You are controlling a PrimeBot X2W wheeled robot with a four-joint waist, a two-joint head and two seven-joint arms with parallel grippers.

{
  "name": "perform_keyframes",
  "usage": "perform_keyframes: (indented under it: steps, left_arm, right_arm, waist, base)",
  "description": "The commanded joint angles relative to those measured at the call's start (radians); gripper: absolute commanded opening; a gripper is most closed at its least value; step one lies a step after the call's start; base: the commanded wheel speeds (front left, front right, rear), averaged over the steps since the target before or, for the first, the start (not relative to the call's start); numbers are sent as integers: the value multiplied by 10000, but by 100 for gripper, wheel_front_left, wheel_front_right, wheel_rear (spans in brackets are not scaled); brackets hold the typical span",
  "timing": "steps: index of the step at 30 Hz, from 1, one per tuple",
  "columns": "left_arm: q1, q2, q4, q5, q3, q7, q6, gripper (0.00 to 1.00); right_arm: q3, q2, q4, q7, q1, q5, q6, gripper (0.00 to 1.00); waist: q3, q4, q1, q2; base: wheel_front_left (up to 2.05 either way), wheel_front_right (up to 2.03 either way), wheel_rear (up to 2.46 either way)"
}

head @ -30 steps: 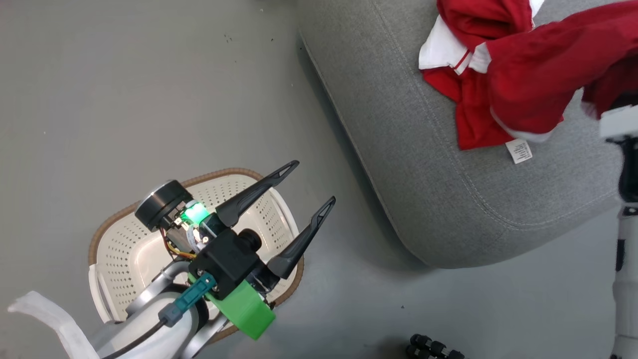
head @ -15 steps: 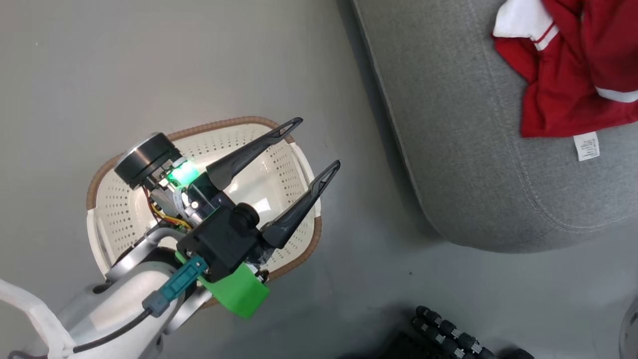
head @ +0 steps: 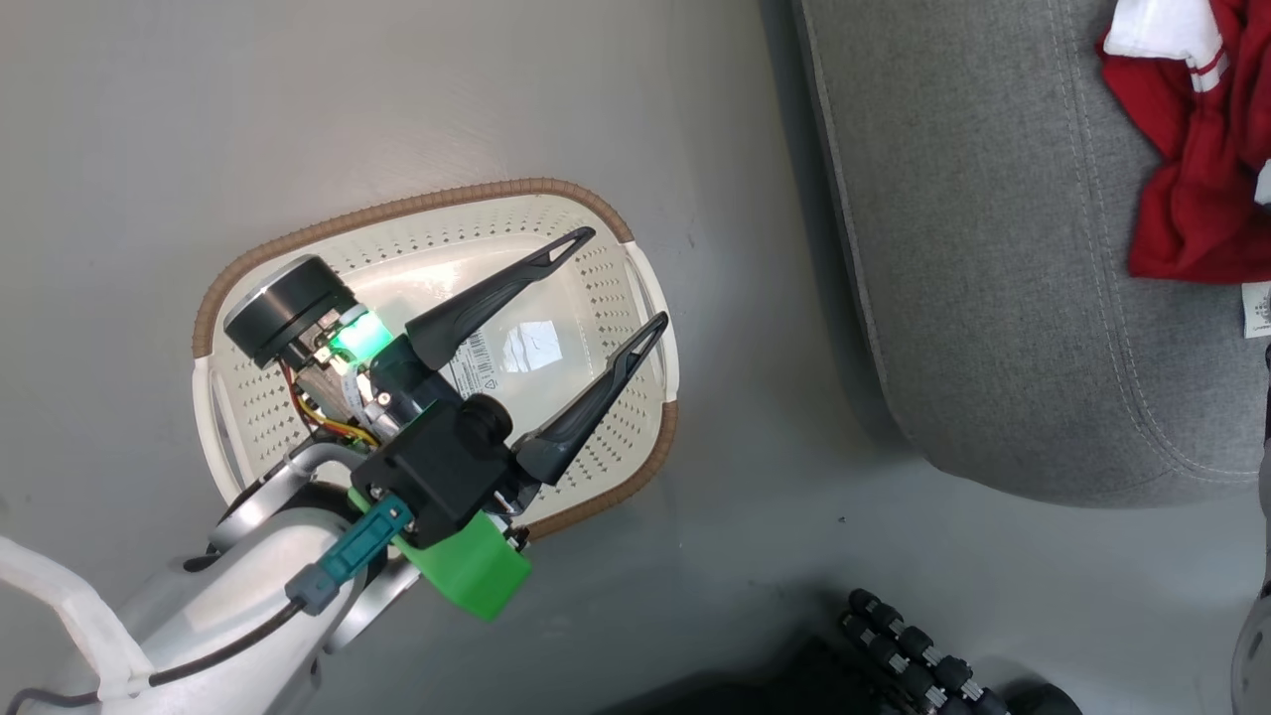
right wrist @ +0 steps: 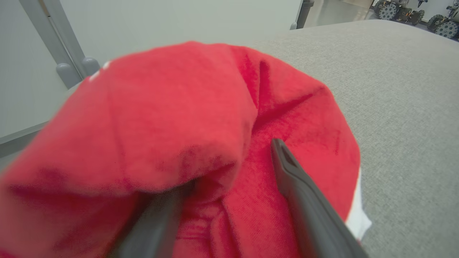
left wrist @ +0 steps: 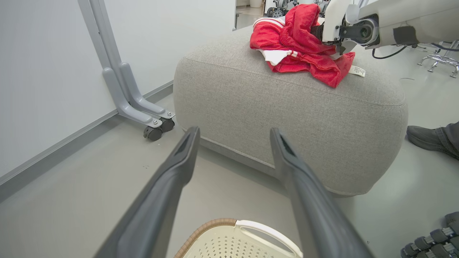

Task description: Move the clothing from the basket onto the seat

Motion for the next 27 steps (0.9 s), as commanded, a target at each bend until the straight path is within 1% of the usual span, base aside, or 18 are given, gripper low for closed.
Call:
perform_keyframes:
  steps: [1,5,11,14,15,20,27]
  left_arm:
    - [-14,-34,49,-144,7,-112,61,100]
    - [239,-141,277,-216,-27,-273,172,100]
    - [690,-314,648,-471,30,-614,507,100]
    - [936,-399,819,-639,80,-803,690,100]
    - [1009,-422,878,-685,85,-836,732,100]
    - [1337,-572,1184,-860,190,-1176,989,100]
    - [1850,-730,1685,-1141,504,-1657,1448,100]
  right_arm:
    - [33,56,56,-53,347,-96,-11,100]
    - [23,59,-339,-129,1025,-153,-12,100]
    - [92,413,-1970,-152,2431,-245,-12,100]
    - [226,733,-2898,-154,3181,-311,-12,100]
    - [271,740,-3136,-155,3410,-372,-12,100]
    - [678,1169,-4440,-154,4478,-510,-12,100]
    - [1430,1566,-5916,179,5553,-544,-12,100]
  waist:
    - [-289,-75,-1,0]
    - [-815,-116,-1,0]
    - [-1748,-159,-1,0]
    - [-2173,-124,-1,0]
    - [-2292,-94,-1,0]
    - [-2897,108,-1,0]
    - [-3703,645,-1,0]
  base:
    - [0,0,0]
    - [0,0,0]
    - [0,0,0]
    - [0,0,0]
    - [0,0,0]
    - [0,0,0]
    - [0,0,0]
